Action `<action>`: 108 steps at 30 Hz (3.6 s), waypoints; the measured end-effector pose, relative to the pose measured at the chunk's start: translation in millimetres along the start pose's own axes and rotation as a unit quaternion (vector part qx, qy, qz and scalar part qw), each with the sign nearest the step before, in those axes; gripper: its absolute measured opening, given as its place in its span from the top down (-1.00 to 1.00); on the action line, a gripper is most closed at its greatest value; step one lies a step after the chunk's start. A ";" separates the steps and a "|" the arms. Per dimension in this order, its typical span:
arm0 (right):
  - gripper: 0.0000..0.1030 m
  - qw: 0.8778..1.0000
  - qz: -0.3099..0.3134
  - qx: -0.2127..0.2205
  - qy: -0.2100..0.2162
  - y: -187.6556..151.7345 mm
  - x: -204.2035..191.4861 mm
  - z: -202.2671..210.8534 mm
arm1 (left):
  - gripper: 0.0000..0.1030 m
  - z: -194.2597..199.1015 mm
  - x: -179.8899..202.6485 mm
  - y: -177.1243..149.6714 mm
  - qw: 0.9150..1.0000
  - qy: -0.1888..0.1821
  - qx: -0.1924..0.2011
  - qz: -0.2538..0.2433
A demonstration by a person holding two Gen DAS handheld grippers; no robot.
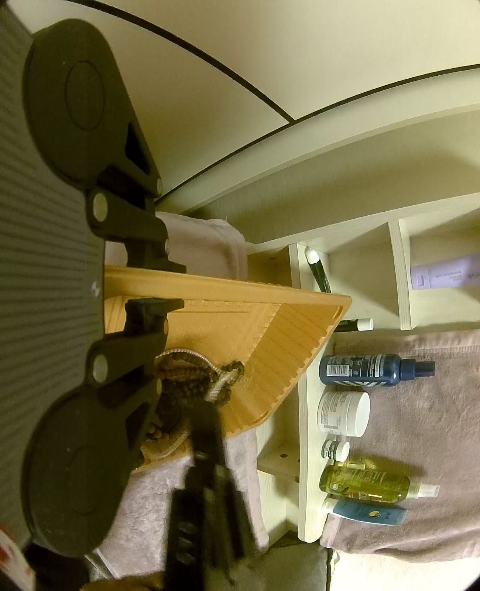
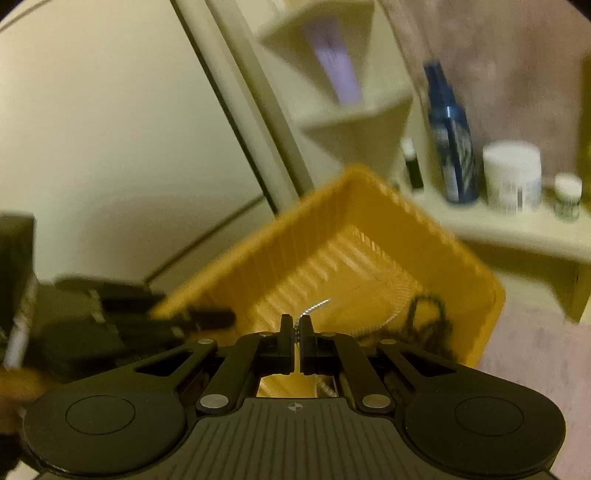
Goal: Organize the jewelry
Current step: 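Carry the pearl necklace over the tray and open the right gripper, then grasp the dark bead bracelet on the towel with the right gripper, then carry the bead bracelet over the tray and open the right gripper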
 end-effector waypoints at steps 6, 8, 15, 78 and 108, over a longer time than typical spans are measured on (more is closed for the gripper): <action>0.27 0.999 -0.019 0.020 -0.024 -0.4 17.9 14.8 | 0.82 -0.4 -0.1 -0.1 1.000 0.001 0.000 -0.002; 0.12 0.999 -0.026 0.036 -0.030 3.5 26.0 26.5 | 0.82 -0.7 0.3 0.0 1.000 0.001 0.001 -0.003; 0.11 0.990 -0.066 0.085 -0.089 3.9 65.9 86.4 | 0.82 -0.7 1.4 0.9 1.000 0.003 0.000 -0.003; 0.88 0.951 0.015 0.018 -0.310 -60.1 135.9 132.3 | 0.81 -0.3 2.6 1.1 1.000 0.006 -0.002 -0.008; 0.88 0.982 0.020 0.092 -0.162 23.7 46.1 115.0 | 0.82 0.0 3.2 1.3 1.000 0.005 -0.002 -0.008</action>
Point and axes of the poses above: each gripper's, at about its wrist camera, not at the fingertips, and z roughly against the way its jaws point, x to its right, y to its top, the point moved 1 cm from there along -z, roughly the way its jaws point, and after that the axes turned 3 degrees about x, right-handed, at the moved point
